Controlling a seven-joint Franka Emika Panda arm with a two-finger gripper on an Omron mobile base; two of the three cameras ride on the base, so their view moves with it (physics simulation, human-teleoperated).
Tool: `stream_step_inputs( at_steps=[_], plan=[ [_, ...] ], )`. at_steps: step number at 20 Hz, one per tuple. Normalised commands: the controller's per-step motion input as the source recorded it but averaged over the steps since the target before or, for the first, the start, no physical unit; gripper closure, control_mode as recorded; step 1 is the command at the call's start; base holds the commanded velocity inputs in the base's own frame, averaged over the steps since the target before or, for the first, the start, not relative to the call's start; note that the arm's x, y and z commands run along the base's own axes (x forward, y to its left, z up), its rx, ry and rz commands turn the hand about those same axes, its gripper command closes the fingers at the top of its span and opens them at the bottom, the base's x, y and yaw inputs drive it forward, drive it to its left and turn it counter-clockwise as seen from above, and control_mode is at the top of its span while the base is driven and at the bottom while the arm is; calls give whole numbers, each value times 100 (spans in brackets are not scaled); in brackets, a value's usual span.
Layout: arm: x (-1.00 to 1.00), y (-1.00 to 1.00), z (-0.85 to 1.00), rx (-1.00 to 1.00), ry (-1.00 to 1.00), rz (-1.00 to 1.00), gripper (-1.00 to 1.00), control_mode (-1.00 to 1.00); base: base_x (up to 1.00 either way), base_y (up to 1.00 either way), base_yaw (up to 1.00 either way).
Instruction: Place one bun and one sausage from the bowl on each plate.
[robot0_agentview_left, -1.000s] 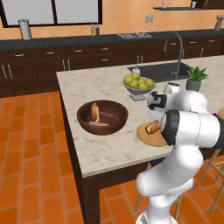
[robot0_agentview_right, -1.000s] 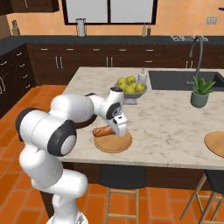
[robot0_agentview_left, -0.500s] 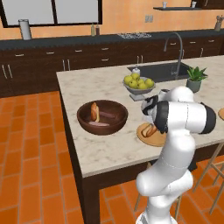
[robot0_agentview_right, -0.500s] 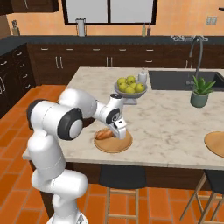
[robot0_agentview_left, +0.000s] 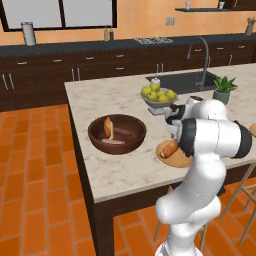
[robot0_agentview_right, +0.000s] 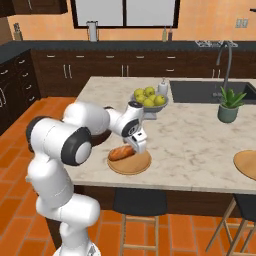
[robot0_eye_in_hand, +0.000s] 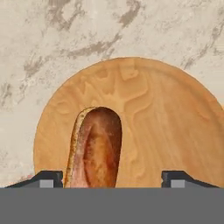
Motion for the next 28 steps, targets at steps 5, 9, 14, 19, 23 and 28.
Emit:
stream_step_inputs(
  at_steps=[5,9,14,19,23,28],
  plan=[
    [-15,44,100,0,-9,25,-100,-100,0,0,0],
    [0,97,94,0,2,42,-100,-100,0,0,0],
    [18,100,35,-9,0,46,-100,-100,0,0,0],
    [20,100,1,-22,-10,41,-100,-100,0,0,0],
    [21,75,-14,-21,-22,27,-100,-100,0,0,0],
    [50,19,-61,-21,-21,10,-100,-100,0,0,0]
  ],
)
